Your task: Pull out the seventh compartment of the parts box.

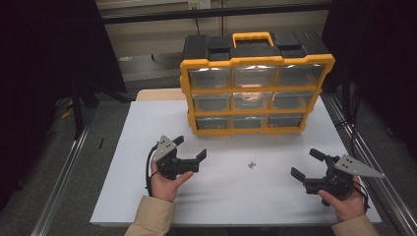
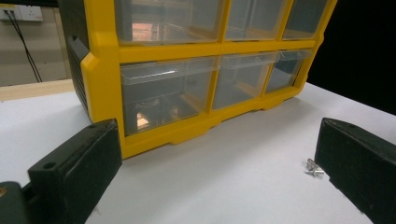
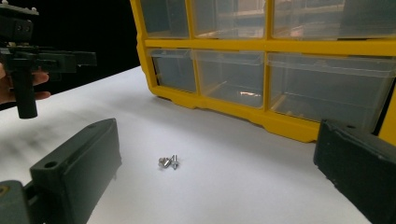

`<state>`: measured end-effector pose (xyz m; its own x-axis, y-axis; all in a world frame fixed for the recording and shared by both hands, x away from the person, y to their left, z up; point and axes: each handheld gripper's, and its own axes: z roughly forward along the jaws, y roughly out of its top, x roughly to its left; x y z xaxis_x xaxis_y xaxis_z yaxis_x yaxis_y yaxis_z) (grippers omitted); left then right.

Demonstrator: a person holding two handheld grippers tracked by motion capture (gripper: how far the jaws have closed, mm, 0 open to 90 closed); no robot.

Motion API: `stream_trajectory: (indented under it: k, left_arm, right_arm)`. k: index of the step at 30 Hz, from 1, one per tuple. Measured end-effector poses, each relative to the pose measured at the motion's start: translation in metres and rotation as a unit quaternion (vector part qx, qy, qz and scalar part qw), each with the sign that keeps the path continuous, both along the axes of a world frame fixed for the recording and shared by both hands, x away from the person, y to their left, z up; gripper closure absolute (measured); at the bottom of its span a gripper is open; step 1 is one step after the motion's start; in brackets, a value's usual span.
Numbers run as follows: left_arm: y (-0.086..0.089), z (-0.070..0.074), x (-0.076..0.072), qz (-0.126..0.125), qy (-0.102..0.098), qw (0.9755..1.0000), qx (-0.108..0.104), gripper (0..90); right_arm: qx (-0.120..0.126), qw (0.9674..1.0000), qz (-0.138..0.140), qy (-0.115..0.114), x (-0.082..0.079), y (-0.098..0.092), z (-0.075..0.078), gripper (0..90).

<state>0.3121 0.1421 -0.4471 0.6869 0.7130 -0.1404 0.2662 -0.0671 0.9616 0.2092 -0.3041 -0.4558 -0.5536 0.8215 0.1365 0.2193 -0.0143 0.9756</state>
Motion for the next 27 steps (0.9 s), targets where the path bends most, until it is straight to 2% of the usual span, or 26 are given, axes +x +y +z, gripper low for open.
stream_trajectory:
  k: [4,6,13,14,15,21,22,23,27]
  left_arm:
    - [-0.005,0.0,0.002,-0.004,-0.002,1.0,0.001,0.7]
    - [-0.01,0.0,0.004,0.003,-0.004,0.9999,0.014,0.7]
    - [-0.02,0.001,0.006,-0.002,-0.008,0.9998,0.016,0.8]
    - [-0.021,0.001,0.007,0.002,-0.01,0.9997,0.021,1.0]
    - [-0.023,0.001,0.007,0.004,-0.007,0.9998,0.017,1.2]
    - [-0.029,0.0,0.012,0.01,-0.008,0.9996,0.025,1.3]
    - [-0.03,-0.001,0.013,0.007,-0.009,0.9997,0.022,1.3]
    - [-0.03,-0.001,0.014,0.009,-0.01,0.9995,0.03,1.3]
    - [-0.035,-0.001,0.015,0.011,-0.013,0.9993,0.032,1.4]
  right_arm:
    - [0.0,1.0,0.001,-0.001,0.0,0.0,0.0,0.4]
    - [0.001,1.0,0.001,-0.001,0.0,0.0,0.0,0.4]
    - [0.004,1.0,0.002,-0.002,0.0,0.0,0.0,0.4]
    - [0.002,1.0,0.003,-0.002,0.0,0.0,0.0,0.4]
    - [0.005,1.0,0.003,0.0,0.0,0.001,0.0,0.4]
    - [0.003,1.0,0.005,-0.001,0.0,0.0,0.0,0.4]
    - [0.003,1.0,0.005,-0.001,0.0,0.0,0.0,0.4]
    - [0.003,1.0,0.006,-0.002,0.0,0.0,0.0,0.4]
    - [0.004,1.0,0.006,-0.002,-0.001,0.0,0.001,0.4]
